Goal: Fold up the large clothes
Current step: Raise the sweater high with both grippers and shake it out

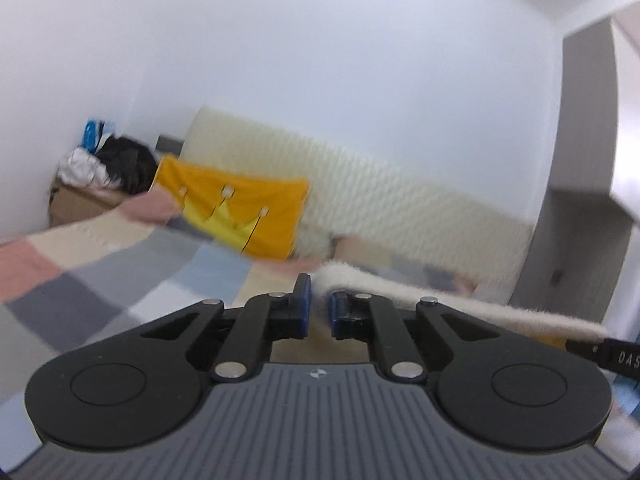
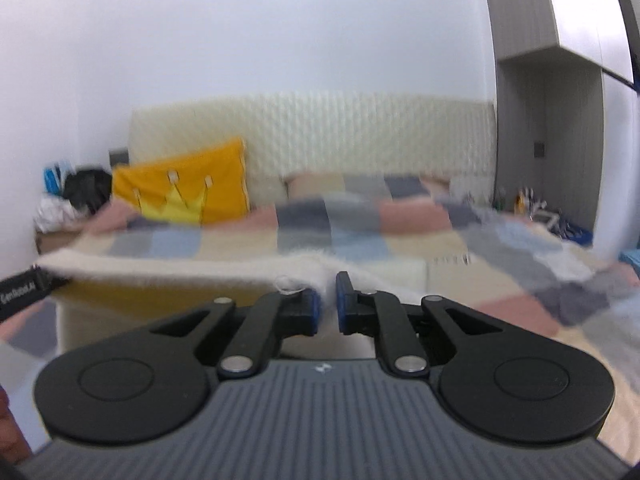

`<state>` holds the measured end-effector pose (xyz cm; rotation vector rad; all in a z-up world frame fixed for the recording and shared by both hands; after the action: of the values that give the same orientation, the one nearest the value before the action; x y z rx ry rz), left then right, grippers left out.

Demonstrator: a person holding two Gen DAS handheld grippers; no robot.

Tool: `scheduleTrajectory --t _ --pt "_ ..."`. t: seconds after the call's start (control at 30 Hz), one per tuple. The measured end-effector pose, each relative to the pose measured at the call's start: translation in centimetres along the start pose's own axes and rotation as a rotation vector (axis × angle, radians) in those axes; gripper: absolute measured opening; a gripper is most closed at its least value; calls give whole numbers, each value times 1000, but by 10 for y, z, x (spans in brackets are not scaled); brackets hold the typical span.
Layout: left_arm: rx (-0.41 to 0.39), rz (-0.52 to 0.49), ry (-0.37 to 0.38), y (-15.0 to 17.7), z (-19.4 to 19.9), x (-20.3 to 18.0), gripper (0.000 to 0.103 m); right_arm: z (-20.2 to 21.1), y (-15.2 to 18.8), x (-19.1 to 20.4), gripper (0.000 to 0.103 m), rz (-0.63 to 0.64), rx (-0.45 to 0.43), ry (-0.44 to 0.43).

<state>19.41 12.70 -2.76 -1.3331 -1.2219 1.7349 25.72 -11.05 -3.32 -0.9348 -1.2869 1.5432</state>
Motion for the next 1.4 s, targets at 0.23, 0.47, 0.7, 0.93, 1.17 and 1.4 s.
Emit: scheduleTrajectory --t 0.23,0.47,0.7,0.93,1.17,1.4 --pt "-131 16 59 -92 42 -42 12 51 -104 -19 11 -48 -148 -43" --pt "-259 32 120 -197 96 -82 11 111 -192 -35 11 -83 -275 -130" --pt "-372 -13 153 -284 155 -112 11 169 -259 -45 11 -126 -355 -233" --pt "-423 -46 184 -332 193 -123 11 200 -306 -50 10 -151 -399 -340" --pt "-270 -27 140 -300 132 -99 11 131 -286 -46 10 -144 -276 -355" --pt "-48 6 60 -228 -14 -56 11 -34 -222 -45 10 -198 -41 -311"
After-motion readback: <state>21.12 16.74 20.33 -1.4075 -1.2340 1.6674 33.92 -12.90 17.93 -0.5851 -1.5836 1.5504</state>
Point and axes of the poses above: each gripper's, at about its wrist camera, not at the fingertips, and z roughly against the way its jaws point, x to its left, y to its underside, the point moved 2 cm from there along -z, roughly the way its jaws point, and after that the axes turned 4 degrees about z, right-handed, at the moved point
